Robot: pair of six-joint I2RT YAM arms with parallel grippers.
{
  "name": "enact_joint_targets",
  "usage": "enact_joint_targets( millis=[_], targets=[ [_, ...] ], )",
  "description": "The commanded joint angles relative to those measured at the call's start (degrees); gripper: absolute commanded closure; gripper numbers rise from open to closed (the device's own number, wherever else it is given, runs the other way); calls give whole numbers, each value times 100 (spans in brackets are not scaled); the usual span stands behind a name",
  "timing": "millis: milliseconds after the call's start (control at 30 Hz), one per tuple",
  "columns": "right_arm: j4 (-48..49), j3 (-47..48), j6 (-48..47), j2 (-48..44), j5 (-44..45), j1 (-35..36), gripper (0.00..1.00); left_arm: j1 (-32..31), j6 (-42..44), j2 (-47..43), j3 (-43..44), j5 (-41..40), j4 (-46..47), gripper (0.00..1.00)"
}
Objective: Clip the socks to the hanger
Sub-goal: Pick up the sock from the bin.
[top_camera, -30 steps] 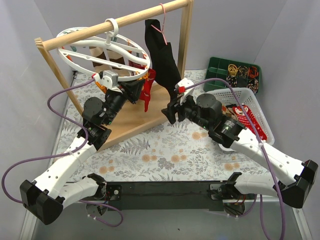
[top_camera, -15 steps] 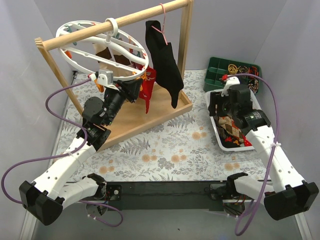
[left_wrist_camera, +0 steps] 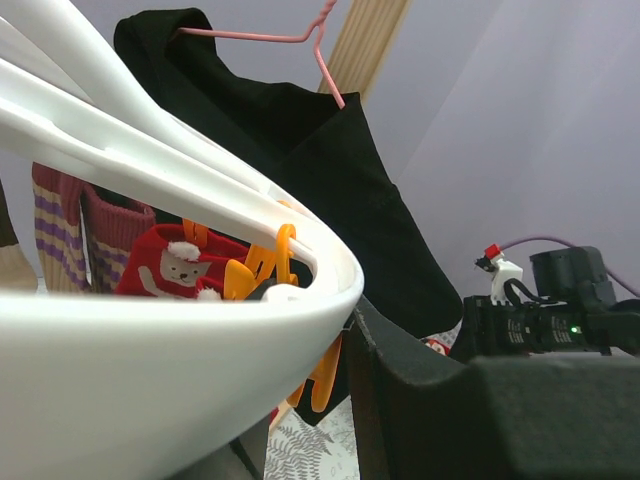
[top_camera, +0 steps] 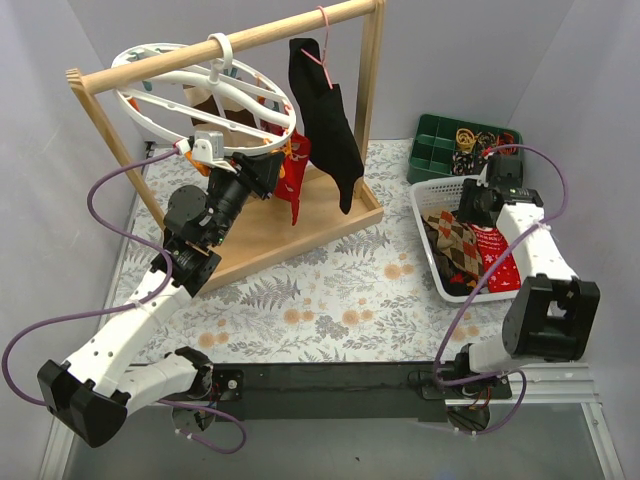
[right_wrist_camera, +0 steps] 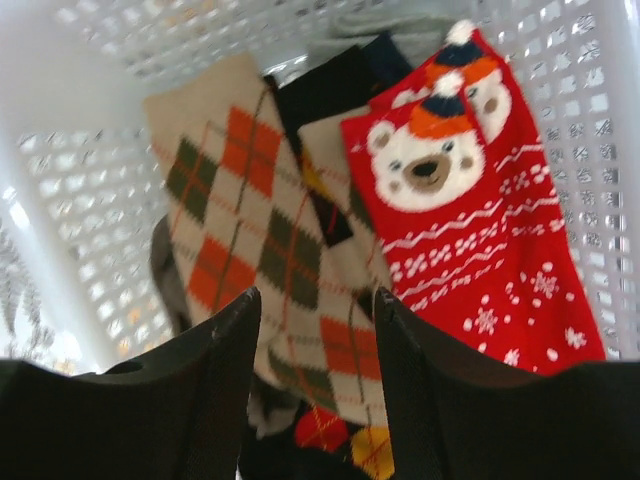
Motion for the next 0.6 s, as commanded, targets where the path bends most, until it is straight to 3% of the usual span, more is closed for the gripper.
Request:
enact_joint_targets(
  millis=[0, 567],
  targets=[
    [449, 590, -123, 605, 87, -299, 48, 44, -71, 111, 179, -87, -479, 100],
    [862, 1109, -194, 2207, 114, -475, 48, 44, -195, 76, 162, 168, -479, 100]
  ],
)
